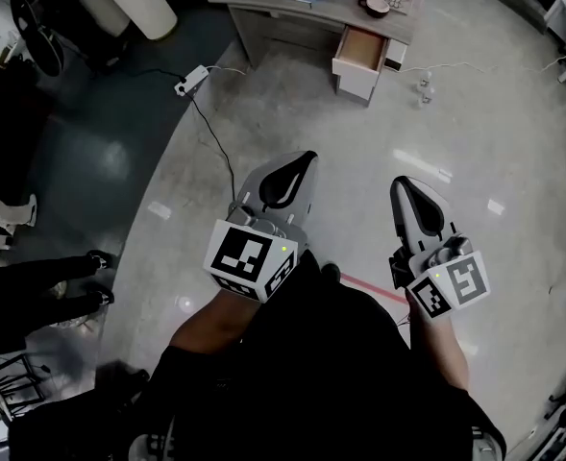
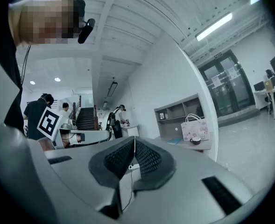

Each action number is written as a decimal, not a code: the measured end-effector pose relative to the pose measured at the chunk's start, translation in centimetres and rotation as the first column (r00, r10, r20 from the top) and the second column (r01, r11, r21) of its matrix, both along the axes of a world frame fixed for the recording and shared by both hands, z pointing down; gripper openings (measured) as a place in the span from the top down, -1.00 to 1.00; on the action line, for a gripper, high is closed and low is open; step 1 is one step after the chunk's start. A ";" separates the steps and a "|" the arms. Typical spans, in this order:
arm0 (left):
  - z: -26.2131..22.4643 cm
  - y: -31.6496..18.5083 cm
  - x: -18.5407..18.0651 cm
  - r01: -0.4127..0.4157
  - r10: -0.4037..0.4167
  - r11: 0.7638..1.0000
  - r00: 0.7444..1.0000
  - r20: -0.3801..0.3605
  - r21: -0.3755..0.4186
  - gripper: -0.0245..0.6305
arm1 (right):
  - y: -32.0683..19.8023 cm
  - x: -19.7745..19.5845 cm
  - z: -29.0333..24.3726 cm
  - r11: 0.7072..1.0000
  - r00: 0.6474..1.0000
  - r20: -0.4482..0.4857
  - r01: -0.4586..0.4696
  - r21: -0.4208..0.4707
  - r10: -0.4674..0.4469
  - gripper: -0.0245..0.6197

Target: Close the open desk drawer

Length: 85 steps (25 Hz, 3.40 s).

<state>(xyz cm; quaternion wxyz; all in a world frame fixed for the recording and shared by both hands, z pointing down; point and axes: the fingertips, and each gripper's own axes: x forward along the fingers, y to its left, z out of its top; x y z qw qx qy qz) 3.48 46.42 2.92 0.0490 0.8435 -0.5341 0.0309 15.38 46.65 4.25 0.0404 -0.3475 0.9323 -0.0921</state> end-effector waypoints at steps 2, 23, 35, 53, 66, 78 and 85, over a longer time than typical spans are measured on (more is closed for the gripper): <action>0.7 -1.4 -0.5 0.014 -0.014 1.000 1.000 -0.004 -0.007 0.91 | -1.3 -0.1 0.8 1.000 1.000 0.001 0.008 -0.014 -0.008 0.88; 6.6 -39.6 -12.3 -0.083 0.083 0.994 0.997 -0.002 -0.069 0.91 | -38.5 -11.1 6.6 0.988 0.995 0.006 -0.100 -0.114 0.101 0.67; 19.8 -54.5 -12.1 -0.115 0.116 0.975 0.993 -0.004 -0.190 0.91 | -52.5 -11.8 19.2 0.961 0.992 0.026 -0.116 -0.253 0.126 0.67; 47.6 -58.9 -6.3 -0.223 0.247 0.885 0.969 0.007 -0.409 0.91 | -58.1 -12.0 48.0 0.918 0.994 -0.068 -0.102 -0.383 0.082 0.67; 53.6 -61.3 -3.5 -0.220 0.234 0.859 0.972 -0.028 -0.462 0.91 | -60.9 -9.6 54.1 0.850 0.974 -0.030 -0.213 -0.482 0.227 0.71; 51.3 -64.3 -4.2 -0.160 0.153 0.903 0.987 -0.050 -0.399 0.91 | -65.5 -7.9 49.8 0.867 0.942 -0.002 -0.311 -0.390 0.337 0.81; 56.8 -60.3 -3.3 -0.216 0.213 0.842 0.975 -0.063 -0.494 0.91 | -59.4 -8.8 56.9 0.815 0.967 -0.085 -0.247 -0.525 0.238 0.81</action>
